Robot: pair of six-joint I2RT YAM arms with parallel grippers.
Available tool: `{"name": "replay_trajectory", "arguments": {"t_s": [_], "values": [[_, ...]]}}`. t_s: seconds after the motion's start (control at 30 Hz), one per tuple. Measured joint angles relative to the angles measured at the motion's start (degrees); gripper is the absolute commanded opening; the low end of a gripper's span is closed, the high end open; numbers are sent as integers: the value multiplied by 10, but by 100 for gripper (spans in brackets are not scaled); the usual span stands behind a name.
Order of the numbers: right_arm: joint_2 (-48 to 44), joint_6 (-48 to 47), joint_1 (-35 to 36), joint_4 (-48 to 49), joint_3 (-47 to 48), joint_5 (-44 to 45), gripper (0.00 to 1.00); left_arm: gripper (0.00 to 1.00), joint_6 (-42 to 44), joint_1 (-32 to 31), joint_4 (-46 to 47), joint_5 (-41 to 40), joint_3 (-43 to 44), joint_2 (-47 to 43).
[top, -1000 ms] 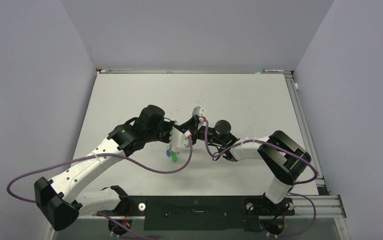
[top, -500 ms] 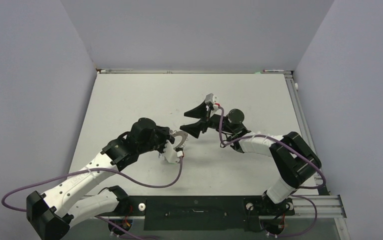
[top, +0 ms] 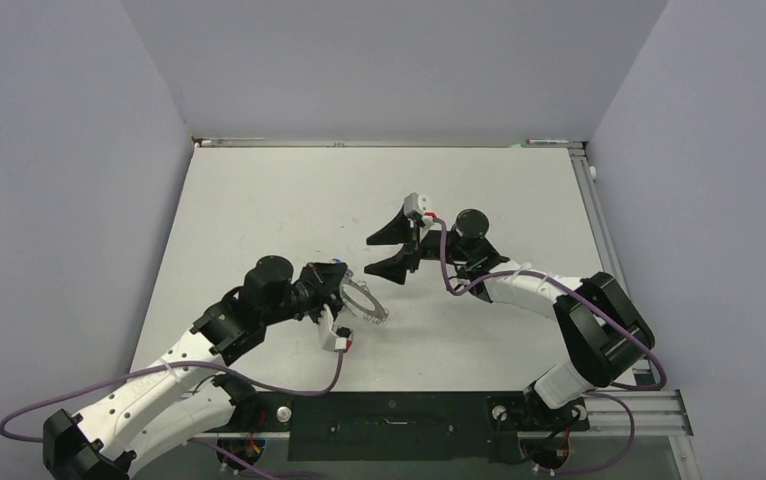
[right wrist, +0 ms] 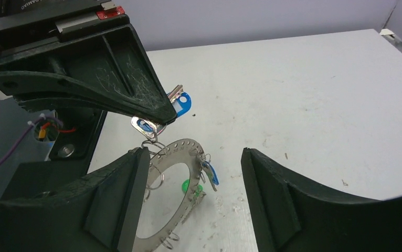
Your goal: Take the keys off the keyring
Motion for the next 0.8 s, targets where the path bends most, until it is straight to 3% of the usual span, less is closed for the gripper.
{"name": "replay_trajectory", "arguments": {"t_s": [0.43,0.8], "values": [[-12,-154,57,-188,5,-15,56,0,53,0,24,51,-57,-37],[-12,-167,65,-214,29,-25,41,0,68,0,25,70,-57,-59]]}}
